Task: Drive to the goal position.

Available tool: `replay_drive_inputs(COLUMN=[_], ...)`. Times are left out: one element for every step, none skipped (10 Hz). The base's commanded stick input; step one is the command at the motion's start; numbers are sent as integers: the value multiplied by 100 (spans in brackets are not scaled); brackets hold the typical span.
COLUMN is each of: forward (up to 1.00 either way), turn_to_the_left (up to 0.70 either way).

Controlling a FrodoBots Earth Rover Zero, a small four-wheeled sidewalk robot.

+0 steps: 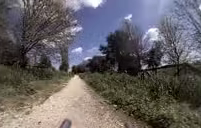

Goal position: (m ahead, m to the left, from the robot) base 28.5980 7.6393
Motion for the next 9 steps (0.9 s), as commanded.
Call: replay_drive_inputs(forward=[85,85,83,80,80,80,82,83,84], turn_to_the_left=[0,2,31,21,2,9,32,2,0])
